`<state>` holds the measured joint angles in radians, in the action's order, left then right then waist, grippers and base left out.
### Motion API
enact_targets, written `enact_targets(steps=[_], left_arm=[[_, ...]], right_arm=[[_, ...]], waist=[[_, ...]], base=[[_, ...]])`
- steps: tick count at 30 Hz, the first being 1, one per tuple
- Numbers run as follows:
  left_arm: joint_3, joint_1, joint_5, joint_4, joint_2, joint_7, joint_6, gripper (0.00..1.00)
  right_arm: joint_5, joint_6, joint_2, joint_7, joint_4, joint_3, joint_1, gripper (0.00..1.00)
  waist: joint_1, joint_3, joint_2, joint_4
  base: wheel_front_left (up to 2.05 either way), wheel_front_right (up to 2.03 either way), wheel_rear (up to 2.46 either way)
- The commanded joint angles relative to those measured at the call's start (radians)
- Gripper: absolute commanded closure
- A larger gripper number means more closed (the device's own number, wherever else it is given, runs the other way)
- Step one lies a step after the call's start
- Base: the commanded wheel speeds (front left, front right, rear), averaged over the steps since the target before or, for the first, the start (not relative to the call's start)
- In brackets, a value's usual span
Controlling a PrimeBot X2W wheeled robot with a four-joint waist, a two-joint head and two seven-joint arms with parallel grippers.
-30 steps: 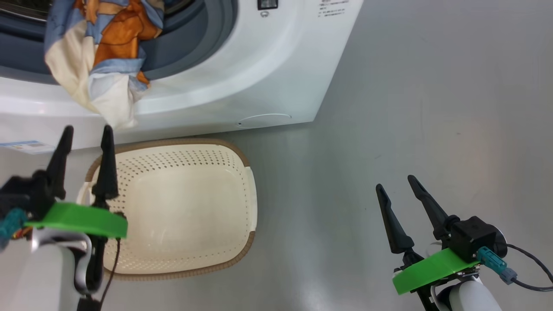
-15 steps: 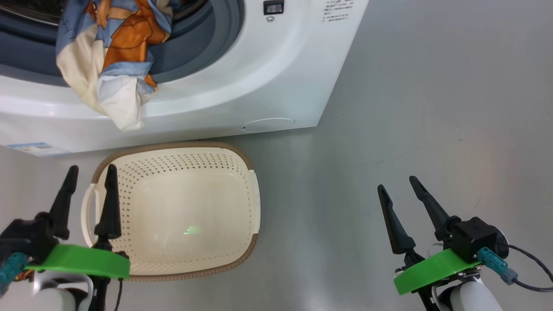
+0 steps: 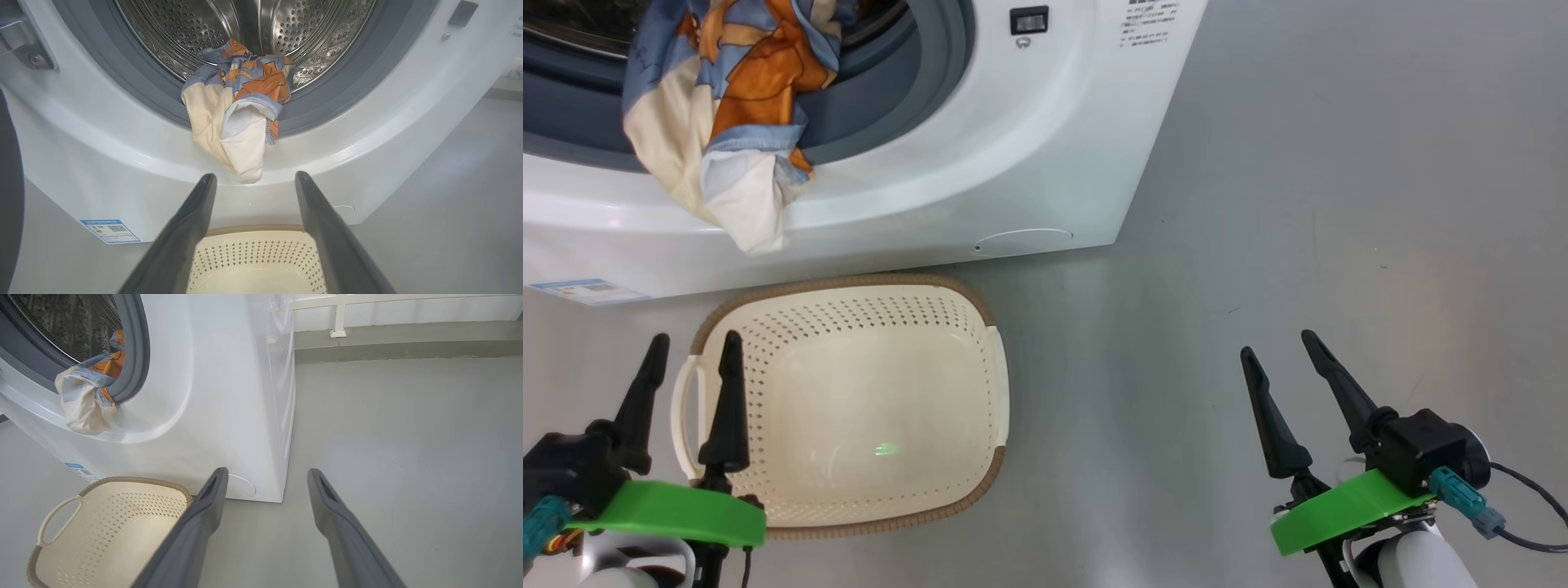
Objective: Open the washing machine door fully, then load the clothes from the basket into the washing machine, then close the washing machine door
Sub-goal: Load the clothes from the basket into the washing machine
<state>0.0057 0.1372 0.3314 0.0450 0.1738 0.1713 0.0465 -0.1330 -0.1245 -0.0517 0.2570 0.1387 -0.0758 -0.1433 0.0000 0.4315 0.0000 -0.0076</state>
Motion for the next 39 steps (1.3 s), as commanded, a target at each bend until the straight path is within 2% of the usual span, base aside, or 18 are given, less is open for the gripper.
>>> enact_targets(steps=[1,27,39], left_arm=[[0.039,-0.016,0.006,-0.026,0.030,-0.002,-0.013,0.00],[0.040,-0.021,0.030,-0.013,0.039,0.001,-0.035,0.00],[0.036,0.055,0.050,0.039,0.036,-0.004,-0.041,0.00]], right_arm=[[0.006,-0.006,0.001,0.005,-0.027,-0.016,0.012,0.00],[0.003,-0.006,0.001,0.005,-0.034,-0.003,0.026,0.00],[-0.005,-0.006,0.001,0.005,-0.040,-0.013,0.018,0.00]], waist=[[0.0000,-0.001,0.0000,0.000],[0.0000,-0.006,0.0000,0.000],[0.0000,0.023,0.0000,-0.025]], base=[[0.00,0.00,0.00],[0.00,0.00,0.00],[0.00,0.00,0.00]])
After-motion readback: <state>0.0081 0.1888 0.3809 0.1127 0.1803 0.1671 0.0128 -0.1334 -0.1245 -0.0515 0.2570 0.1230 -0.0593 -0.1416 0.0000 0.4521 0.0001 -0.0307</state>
